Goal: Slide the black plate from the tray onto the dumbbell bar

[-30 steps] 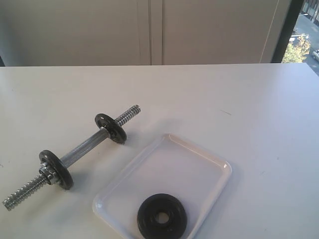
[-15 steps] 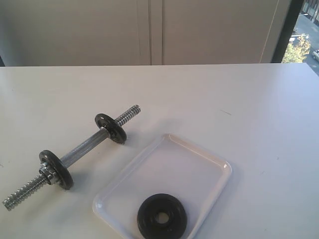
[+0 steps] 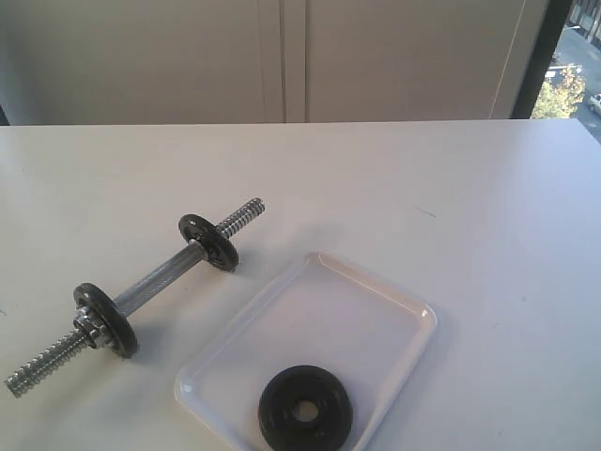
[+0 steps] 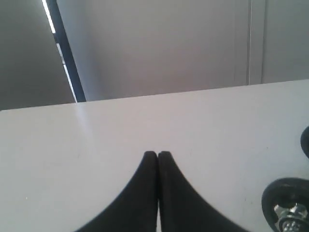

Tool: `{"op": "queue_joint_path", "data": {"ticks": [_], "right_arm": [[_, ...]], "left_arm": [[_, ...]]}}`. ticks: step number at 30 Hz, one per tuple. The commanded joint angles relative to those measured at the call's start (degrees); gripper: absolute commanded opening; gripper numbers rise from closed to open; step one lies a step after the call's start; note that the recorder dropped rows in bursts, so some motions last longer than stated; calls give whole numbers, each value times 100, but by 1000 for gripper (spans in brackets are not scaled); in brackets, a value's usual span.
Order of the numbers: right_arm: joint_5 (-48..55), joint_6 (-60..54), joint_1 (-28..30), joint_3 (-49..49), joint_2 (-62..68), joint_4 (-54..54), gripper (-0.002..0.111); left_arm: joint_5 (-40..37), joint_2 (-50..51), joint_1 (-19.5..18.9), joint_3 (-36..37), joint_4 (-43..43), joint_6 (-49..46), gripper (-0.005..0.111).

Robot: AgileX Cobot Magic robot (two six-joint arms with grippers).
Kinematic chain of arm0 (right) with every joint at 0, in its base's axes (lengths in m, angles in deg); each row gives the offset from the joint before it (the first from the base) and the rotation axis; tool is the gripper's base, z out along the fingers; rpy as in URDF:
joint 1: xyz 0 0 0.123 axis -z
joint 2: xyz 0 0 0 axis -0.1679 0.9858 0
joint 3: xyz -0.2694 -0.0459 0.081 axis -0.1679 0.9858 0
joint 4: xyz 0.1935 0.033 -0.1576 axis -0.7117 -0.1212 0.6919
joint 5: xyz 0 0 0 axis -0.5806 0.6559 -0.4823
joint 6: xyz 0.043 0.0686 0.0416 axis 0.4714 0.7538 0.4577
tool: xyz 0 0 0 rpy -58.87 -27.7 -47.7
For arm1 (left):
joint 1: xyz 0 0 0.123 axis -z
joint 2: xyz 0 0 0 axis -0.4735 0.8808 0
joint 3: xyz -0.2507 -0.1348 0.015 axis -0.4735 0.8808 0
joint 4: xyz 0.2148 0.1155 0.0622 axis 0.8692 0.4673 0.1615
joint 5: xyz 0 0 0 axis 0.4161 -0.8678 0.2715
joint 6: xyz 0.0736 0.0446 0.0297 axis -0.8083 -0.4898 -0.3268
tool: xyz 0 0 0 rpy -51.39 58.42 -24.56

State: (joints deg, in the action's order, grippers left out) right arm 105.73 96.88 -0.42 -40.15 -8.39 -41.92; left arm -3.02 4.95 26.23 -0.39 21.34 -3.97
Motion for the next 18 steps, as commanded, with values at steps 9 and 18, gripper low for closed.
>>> {"op": "queue_joint_path", "data": {"ticks": [9,18], "right_arm": [[-76,11,-18,10,-33,0,0],[-77,-81,-18,10,-33,0,0]], "left_arm": [[3552,-19,6,-59,-282,1478,0],[1280,1849,6,-1858,427,1610,0]]}}
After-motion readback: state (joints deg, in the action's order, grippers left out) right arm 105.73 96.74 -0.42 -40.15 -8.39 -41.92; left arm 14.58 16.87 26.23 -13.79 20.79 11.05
